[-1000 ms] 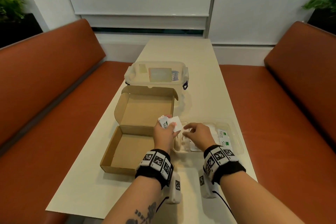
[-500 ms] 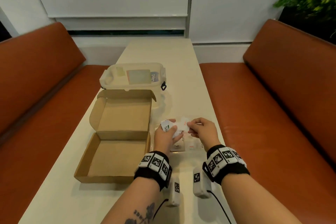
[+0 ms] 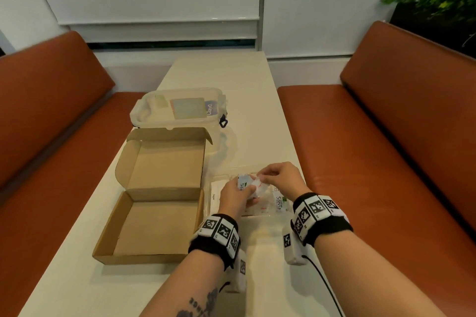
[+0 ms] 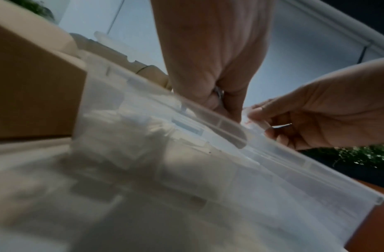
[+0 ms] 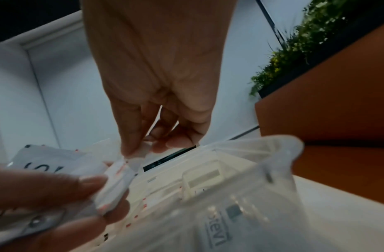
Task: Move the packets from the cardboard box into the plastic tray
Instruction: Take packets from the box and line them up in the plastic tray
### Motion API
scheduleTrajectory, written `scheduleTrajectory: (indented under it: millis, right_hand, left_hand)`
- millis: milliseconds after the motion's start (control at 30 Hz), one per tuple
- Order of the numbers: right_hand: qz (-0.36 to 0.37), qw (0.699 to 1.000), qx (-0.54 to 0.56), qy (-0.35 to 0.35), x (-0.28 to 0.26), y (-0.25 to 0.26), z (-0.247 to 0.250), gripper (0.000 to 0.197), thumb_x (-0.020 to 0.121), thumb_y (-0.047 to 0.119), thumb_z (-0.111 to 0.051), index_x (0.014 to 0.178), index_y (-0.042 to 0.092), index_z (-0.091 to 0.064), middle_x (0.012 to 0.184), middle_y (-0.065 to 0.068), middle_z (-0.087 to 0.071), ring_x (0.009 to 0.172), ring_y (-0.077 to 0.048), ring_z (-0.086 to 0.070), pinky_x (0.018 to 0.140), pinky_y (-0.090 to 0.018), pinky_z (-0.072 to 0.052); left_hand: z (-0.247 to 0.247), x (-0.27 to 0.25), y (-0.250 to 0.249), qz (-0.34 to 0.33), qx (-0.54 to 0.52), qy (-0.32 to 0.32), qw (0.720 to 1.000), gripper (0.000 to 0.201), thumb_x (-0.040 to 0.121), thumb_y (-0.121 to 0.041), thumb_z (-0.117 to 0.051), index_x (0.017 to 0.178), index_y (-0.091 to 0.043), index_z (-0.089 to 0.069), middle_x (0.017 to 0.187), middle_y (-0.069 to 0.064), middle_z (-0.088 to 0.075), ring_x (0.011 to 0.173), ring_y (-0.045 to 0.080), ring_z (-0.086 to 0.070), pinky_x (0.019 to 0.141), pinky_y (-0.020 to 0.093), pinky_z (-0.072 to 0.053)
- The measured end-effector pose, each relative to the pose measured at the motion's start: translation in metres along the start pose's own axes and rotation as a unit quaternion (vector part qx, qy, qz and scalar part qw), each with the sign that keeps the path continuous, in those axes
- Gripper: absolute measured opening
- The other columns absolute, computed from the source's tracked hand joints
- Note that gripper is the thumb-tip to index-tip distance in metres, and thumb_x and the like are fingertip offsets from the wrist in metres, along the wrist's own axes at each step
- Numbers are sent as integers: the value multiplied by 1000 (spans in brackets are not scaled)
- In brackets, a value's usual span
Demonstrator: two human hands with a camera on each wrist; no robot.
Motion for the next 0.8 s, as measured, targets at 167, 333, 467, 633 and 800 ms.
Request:
scheduleTrajectory:
  millis: [167, 333, 467, 633, 800]
  right_hand:
    - [-36, 999, -13, -12, -5, -13, 5, 13, 77, 4, -71, 71, 14, -66, 65, 1, -65, 60, -9, -60, 58, -15, -45]
    - [-51, 992, -116, 16, -14, -24, -2, 14, 71, 2, -70, 66, 14, -65, 67, 4, -64, 63, -8, -57, 55, -16, -44]
    - [-46, 981, -187, 17, -18, -26, -10, 21, 77, 8, -69, 65, 22, -58, 72, 5, -62, 72, -12, -57, 67, -24, -45]
    - [-22, 970, -244, 1, -23, -25, -16, 25, 79, 7, -61, 64, 25, -51, 69, 7, -58, 71, -13, -55, 63, -21, -39]
    - [0, 947, -318, 34, -21, -23, -25, 37, 77, 1, -57, 58, 26, -36, 69, 5, -51, 70, -15, -48, 49, -17, -26]
  left_hand:
    - [17, 6, 5, -27, -53, -97, 993, 21, 91, 0, -55, 108, -8, -64, 105, 10, -63, 93, 23, -66, 63, 24, -58]
    - [23, 6, 6, -50, -104, -130, 985, 23, 91, -1, -55, 112, -6, -63, 108, 11, -62, 93, 23, -65, 62, 21, -58]
    - [23, 6, 8, -50, -103, -129, 985, 20, 91, 1, -54, 104, -10, -65, 108, 13, -62, 95, 24, -64, 62, 20, -57]
    - [24, 6, 9, -52, -102, -126, 985, 21, 91, 1, -53, 104, -11, -65, 109, 15, -62, 97, 26, -65, 60, 19, -56]
    - [23, 5, 9, -47, -108, -120, 986, 21, 91, 0, -54, 103, -12, -65, 105, 11, -64, 92, 22, -66, 60, 19, -56]
Point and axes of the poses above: each hand's wrist, its own x-axis towards the middle knuckle, its own z-axis out of the back of the hand, y = z × x, the point moved 3 cm from there along x, towards the middle knuckle
